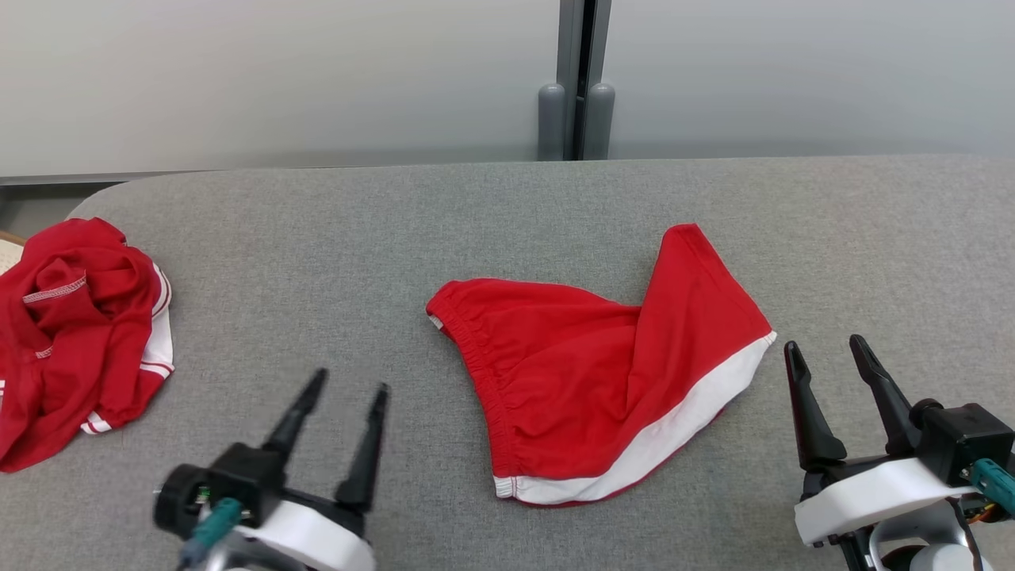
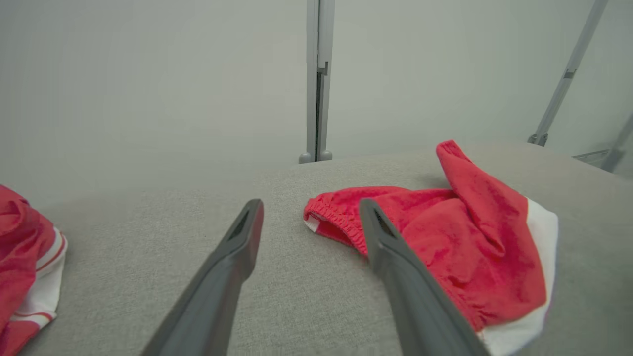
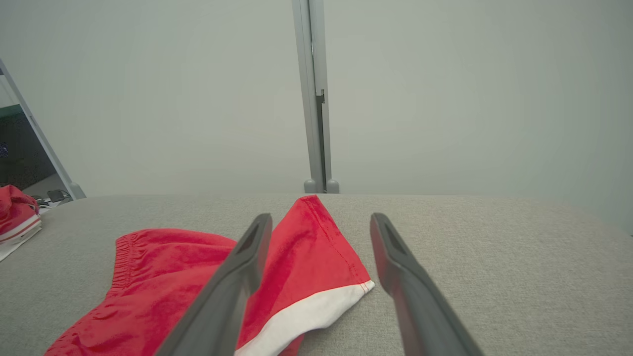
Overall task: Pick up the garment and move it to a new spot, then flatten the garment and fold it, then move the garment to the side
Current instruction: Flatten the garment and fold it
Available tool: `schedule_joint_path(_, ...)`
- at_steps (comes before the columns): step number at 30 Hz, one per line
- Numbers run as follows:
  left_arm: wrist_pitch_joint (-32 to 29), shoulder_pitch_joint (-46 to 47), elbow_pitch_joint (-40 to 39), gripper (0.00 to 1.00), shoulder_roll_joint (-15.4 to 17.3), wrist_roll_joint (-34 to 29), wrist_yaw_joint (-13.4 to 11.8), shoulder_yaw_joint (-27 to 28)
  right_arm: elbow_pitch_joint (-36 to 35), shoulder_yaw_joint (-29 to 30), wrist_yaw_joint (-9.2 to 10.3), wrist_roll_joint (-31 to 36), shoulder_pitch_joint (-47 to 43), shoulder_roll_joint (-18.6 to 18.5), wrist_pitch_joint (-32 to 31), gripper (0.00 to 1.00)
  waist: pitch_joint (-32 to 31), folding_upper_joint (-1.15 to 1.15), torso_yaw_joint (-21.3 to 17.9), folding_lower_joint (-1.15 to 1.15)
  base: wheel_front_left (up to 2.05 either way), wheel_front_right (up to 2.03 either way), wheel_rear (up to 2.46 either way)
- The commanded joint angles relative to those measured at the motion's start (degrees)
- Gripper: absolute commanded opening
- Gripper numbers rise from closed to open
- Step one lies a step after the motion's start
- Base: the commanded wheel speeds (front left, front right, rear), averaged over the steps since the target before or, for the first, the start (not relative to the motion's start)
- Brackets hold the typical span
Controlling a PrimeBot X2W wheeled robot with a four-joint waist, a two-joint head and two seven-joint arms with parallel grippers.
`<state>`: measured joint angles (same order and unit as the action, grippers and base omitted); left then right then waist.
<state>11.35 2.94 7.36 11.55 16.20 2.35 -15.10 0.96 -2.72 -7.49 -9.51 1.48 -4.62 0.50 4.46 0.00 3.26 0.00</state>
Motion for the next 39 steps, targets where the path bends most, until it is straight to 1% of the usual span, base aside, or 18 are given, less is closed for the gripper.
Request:
schedule_joint_path(1, -0.9, 1.4, 0.3, 1.0, -0.8, 0.4, 1.4, -2.1, -0.2, -0.2, 0.0, -0.2, 0.1, 0.1, -0.2, 1.0, 0.2, 0.0, 0.0, 0.0, 0.0, 0.0, 0.0)
schedule_joint_path(3, -2.6, 1.3, 0.8, 1.0, -1.6, 0.7, 2.8, -5.1, -0.2, -0.4, 0.0, -0.3, 0.4, 0.1, -0.3, 1.0, 0.5, 0.0, -0.1, 0.0, 0.0, 0.0, 0.0)
schedule_joint_path(4, -2.6, 1.3, 0.8, 1.0, -1.6, 0.7, 2.8, -5.1, -0.2, -0.4, 0.0, -0.3, 0.4, 0.1, -0.3, 1.0, 0.5, 0.0, -0.1, 0.0, 0.0, 0.0, 0.0)
schedule_joint_path(7, -5.8, 1.2, 2.3, 1.0, -2.8, 2.2, 4.3, -10.4, 0.0, -0.7, 0.0, -0.5, 0.7, 0.3, -0.2, 1.0, 1.3, 0.0, -0.6, 0.0, 0.0, 0.0, 0.0)
schedule_joint_path(11, -9.7, 1.9, 5.6, 1.0, -3.4, 5.5, 5.1, -15.8, 0.6, -0.9, 0.0, -0.5, 1.0, 0.4, -0.2, 1.0, 2.5, 0.0, -1.7, 0.0, 0.0, 0.0, 0.0)
schedule_joint_path(14, -10.1, 3.1, 8.2, 1.0, -3.2, 7.8, 5.1, -17.6, 1.0, -1.1, 0.0, -0.6, 1.3, 0.5, -0.1, 1.0, 3.3, 0.0, -2.6, 0.0, 0.0, 0.0, 0.0)
schedule_joint_path(16, -9.4, 3.8, 9.5, 0.08, -3.2, 9.2, 5.1, -18.0, 1.2, -0.9, 0.0, -0.8, 1.5, 0.5, 0.2, 1.0, 3.7, 0.0, -3.0, 0.0, 0.0, 0.0, 0.0)
schedule_joint_path(17, -9.2, 4.1, 10.1, 0.0, -3.1, 10.0, 5.1, -18.2, 1.3, -0.8, 0.0, -0.8, 1.5, 0.5, 0.3, 1.0, 4.0, 0.0, -3.2, 0.0, 0.0, 0.0, 0.0)
schedule_joint_path(27, -7.4, 7.3, 13.3, 0.0, -1.0, 12.3, 5.2, -19.8, 2.5, 0.8, 0.0, -0.7, 3.0, 0.1, 1.2, 1.0, 6.0, 0.0, -3.0, 0.0, 0.0, 0.0, 0.0)
schedule_joint_path(37, -4.3, 8.2, 13.4, 0.0, -0.7, 12.8, 5.2, -20.5, 3.1, 0.6, 0.0, -0.8, 3.4, 0.3, 1.7, 1.0, 5.4, 0.0, -2.5, 0.0, 0.0, 0.0, 0.0)
schedule_joint_path(38, -2.8, 8.6, 12.7, 0.0, -0.6, 12.2, 4.5, -20.1, 3.2, 0.6, 0.0, -0.8, 3.3, 0.3, 1.6, 1.0, 5.2, 0.0, -2.4, 0.0, 0.0, 0.0, 0.0)
schedule_joint_path(39, -1.9, 8.8, 12.3, 0.44, -0.7, 12.0, 4.0, -19.6, 3.2, 0.5, 0.0, -0.9, 3.3, 0.3, 1.7, 1.0, 5.1, 0.0, -2.4, 0.0, 0.0, 0.0, 0.0)
